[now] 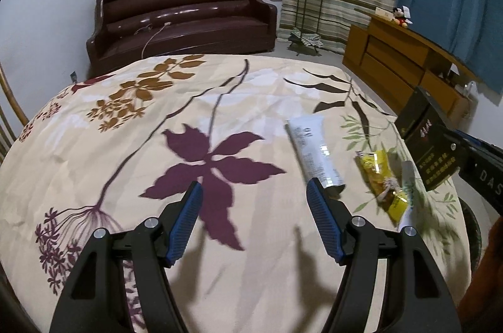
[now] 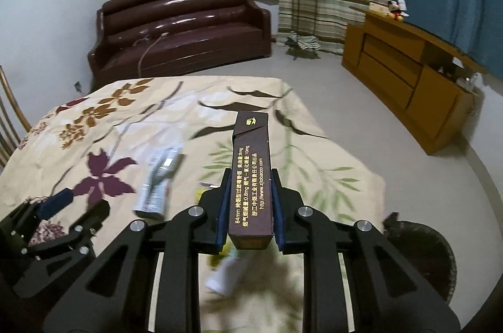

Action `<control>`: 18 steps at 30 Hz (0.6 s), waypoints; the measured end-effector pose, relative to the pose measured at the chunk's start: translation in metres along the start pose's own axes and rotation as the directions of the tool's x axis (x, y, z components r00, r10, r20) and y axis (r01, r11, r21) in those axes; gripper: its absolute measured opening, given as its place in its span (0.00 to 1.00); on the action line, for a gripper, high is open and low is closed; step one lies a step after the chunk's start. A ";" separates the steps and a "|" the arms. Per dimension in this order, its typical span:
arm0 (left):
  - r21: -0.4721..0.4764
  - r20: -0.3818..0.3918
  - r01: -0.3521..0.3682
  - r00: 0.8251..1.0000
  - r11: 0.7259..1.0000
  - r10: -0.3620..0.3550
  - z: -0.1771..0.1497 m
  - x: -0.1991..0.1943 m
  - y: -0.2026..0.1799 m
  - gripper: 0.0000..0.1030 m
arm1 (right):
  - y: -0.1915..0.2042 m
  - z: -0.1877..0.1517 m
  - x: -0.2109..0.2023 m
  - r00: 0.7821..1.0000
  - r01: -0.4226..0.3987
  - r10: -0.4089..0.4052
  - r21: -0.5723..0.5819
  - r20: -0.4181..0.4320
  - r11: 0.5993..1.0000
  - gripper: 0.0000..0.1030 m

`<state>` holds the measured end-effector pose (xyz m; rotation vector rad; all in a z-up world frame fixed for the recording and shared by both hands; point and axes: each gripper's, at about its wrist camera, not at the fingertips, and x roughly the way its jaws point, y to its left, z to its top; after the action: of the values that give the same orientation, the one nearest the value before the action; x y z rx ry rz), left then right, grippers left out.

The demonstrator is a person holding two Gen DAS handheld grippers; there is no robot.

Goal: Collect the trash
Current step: 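Grasp the white squeezed tube with the left tool while the right tool holds the box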

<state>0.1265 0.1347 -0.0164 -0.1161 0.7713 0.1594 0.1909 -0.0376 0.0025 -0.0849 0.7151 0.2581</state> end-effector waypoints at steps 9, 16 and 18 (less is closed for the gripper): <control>0.037 -0.022 0.016 1.000 0.999 -0.015 0.007 0.019 -0.031 0.68 | -0.040 -0.013 0.007 0.999 0.033 -0.032 0.048 -0.027 0.998 0.21; 0.032 -0.070 0.008 0.998 0.999 -0.005 0.015 0.042 -0.037 0.68 | -0.049 -0.019 0.016 0.999 0.025 -0.023 0.064 -0.043 0.998 0.21; 0.023 -0.089 0.010 0.996 1.000 -0.008 0.018 0.049 -0.035 0.68 | -0.050 -0.020 0.018 0.999 0.022 -0.019 0.065 -0.046 0.998 0.21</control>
<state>0.1795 0.1077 -0.0364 -0.1052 0.8614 0.1371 0.2038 -0.0855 -0.0248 -0.0354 0.7671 0.2134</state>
